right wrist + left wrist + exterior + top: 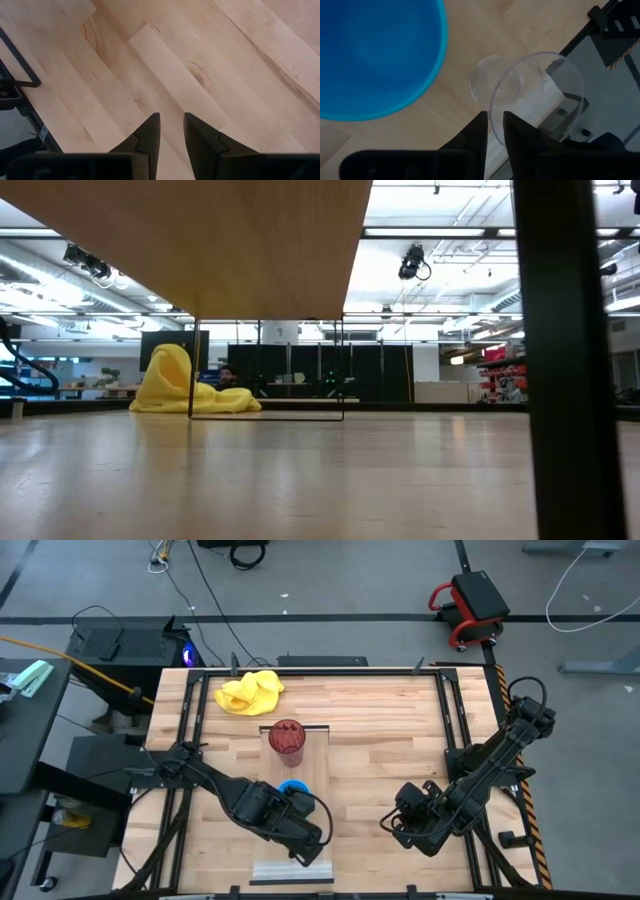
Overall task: Stack small to large cups/mugs on shelf
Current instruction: Put the transparent mug on the shelf
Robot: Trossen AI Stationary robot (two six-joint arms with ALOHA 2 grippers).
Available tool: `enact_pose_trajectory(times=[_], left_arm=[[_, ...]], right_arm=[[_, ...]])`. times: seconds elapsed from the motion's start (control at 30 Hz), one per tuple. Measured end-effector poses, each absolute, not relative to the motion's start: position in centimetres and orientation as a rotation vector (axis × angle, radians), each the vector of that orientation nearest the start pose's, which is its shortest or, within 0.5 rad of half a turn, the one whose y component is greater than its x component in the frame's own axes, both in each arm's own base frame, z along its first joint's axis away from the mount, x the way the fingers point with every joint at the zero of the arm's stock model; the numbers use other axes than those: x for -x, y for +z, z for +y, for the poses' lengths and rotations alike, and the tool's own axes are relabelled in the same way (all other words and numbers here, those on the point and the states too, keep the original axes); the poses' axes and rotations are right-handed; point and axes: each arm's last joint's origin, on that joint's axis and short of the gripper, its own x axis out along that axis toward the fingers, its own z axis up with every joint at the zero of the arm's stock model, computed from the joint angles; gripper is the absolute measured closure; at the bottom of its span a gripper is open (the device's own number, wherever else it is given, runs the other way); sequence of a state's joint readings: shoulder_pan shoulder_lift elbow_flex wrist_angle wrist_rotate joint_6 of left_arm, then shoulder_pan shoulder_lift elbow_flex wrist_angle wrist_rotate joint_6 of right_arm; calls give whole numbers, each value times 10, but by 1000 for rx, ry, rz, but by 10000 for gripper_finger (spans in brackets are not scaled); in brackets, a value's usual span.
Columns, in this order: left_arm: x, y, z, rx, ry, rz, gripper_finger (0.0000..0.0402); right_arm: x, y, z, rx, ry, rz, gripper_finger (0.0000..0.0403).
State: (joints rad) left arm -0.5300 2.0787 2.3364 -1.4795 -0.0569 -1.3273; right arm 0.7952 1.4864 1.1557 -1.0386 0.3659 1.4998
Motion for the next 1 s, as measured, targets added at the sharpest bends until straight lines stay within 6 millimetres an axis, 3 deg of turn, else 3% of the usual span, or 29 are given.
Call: enact_pose_trajectory(times=[0.47, 0.77, 1.0], left_arm=[[-352, 353, -204, 665, 316, 1311, 391], [-343, 352, -207, 526, 261, 1370, 370], [-342, 352, -209, 446, 198, 1374, 393]], right_arm=[[-195, 251, 184, -565, -513, 1074, 309], [-195, 251, 184, -570, -512, 1072, 309], [-196, 251, 184, -578, -516, 1066, 309]])
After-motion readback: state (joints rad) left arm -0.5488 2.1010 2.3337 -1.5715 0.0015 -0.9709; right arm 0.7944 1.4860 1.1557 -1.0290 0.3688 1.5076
